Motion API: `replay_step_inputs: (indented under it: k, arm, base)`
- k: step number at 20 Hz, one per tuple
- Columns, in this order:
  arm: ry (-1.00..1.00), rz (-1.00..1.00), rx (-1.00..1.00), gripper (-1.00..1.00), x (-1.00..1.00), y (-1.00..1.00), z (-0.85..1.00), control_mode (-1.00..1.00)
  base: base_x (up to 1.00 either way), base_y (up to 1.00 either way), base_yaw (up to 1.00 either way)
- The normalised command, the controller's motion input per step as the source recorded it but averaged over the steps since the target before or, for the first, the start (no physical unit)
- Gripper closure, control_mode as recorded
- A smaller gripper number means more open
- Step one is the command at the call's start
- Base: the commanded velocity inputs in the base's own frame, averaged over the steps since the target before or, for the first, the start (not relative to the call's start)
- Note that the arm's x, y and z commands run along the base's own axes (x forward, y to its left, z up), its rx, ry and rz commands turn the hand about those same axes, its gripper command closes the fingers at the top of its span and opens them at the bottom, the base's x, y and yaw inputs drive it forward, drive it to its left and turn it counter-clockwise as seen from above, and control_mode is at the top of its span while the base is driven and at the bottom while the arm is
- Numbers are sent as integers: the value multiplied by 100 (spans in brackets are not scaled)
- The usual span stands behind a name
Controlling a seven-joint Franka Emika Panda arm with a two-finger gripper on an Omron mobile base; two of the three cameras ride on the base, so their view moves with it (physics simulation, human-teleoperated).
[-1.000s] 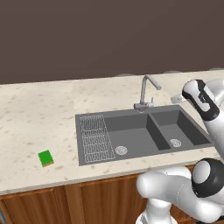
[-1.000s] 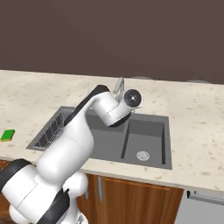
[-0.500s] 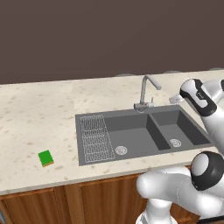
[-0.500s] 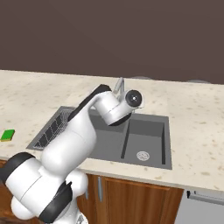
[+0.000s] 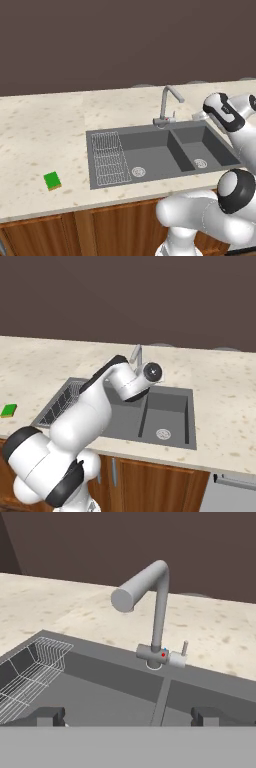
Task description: Soak the sponge with water for a few seconds and then drop it inside the sink.
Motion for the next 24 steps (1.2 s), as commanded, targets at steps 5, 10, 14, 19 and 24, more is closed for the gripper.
replay_step_inputs:
  k: [5,10,14,19,24]
  arm:
    - [0,0,0,-100,10,0,0,-100]
    - [0,-6,0,-100,18,0,0,-100]
    - [0,-10,0,-100,20,0,0,-100]
    - [0,-8,0,-100,6,0,0,-100]
    - [0,-3,0,-100,1,0,-3,-100]
  base:
    - [0,0,0]
    - [0,0,0]
    - [0,0,0]
    - [0,0,0]
    - [0,0,0]
